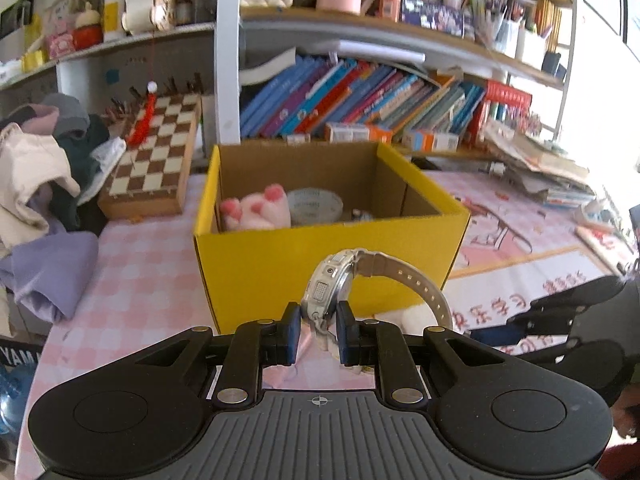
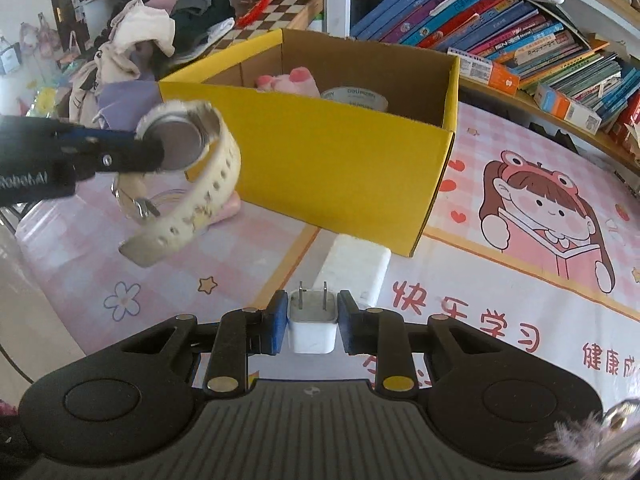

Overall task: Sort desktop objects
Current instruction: 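Lift the watch and charger with both tools over the yellow box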

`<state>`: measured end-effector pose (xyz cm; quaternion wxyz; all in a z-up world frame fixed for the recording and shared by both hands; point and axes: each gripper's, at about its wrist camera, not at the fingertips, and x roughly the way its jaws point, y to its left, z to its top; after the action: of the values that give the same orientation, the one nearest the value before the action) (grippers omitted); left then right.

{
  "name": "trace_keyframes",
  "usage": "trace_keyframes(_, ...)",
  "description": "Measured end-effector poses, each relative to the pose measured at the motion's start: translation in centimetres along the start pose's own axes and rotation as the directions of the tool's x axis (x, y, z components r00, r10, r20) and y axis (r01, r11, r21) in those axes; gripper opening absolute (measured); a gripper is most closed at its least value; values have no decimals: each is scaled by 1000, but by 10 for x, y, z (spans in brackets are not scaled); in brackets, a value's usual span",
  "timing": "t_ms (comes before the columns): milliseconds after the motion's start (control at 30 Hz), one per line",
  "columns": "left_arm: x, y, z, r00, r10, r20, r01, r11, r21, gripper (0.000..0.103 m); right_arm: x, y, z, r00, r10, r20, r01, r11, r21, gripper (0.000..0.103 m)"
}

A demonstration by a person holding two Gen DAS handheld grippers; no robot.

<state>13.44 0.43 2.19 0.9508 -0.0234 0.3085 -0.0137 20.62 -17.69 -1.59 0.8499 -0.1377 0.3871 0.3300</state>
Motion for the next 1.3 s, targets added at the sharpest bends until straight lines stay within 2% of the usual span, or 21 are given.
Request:
trace_keyframes(167,-8,1,9,999,1,36,-1,1000,4,17,-10,-1,8,999,10,38,-10,1000,12,25)
trace_keyframes(300,-15,4,20,997,7,75,-7,1000,-5,17,-26,-7,22,995,11,100,-15,999,30,25)
trace_keyframes(700,-10,12,68,983,29,181,-28,1000,-8,17,-50,-39,82,963,-3,269,2,1000,4,25)
trace_keyframes(1033,17,13,99,978,61,198,-62,998,-3,17,-36,-74,133,941,2,339,8,1000,-28,25)
trace_keyframes(1300,38,17,120,975,91,202,-90,996,-13,17,-29,-90,160,924,19,382,4,998,-58,25)
